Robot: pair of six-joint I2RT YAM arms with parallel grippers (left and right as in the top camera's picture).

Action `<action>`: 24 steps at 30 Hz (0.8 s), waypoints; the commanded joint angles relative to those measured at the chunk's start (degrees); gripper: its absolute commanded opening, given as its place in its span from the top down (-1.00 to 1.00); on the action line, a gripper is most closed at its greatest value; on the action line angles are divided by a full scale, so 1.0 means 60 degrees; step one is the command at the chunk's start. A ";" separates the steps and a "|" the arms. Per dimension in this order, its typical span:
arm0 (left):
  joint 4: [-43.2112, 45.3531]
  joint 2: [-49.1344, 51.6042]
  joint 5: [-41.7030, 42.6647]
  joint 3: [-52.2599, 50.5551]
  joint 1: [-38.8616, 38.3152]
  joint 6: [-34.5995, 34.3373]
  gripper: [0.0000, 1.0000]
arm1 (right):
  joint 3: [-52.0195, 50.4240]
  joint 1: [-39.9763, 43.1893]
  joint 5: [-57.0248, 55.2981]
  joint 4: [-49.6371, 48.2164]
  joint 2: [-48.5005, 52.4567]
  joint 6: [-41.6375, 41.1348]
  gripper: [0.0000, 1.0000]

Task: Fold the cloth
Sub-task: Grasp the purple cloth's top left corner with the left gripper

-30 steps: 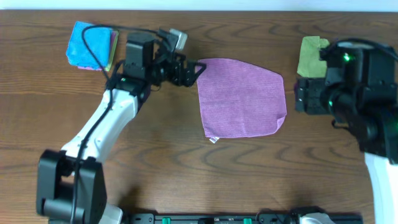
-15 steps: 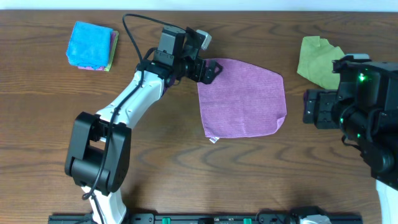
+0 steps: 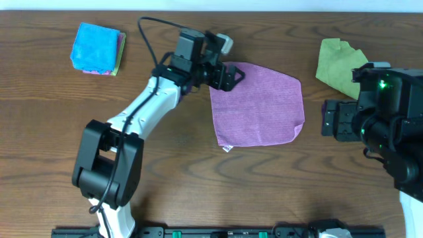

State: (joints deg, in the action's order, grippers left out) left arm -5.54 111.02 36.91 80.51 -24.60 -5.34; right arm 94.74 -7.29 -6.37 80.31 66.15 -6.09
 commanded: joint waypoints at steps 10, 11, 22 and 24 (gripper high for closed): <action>-0.0943 0.1060 -0.4000 0.2124 -0.0699 0.0572 -0.72 | 0.0047 0.0040 0.0102 0.0026 -0.0044 -0.0127 -0.78; -0.1209 0.1286 -0.4000 0.2382 -0.0648 0.0576 -0.72 | 0.0047 0.0040 0.0102 0.0036 -0.0044 -0.0127 -0.77; -0.2973 0.3195 -0.5049 0.3952 -0.0590 0.1056 -0.66 | 0.0047 0.0040 0.0175 0.0051 -0.0044 -0.0197 -0.77; -0.3042 0.3319 -0.5056 0.3952 -0.0590 0.1045 -0.59 | 0.0047 0.0040 0.0175 0.0058 -0.0044 -0.0197 -0.76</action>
State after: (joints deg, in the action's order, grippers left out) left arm -23.42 130.21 8.58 102.28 -28.03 -0.21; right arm 94.74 -7.29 -5.78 80.44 66.15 -6.15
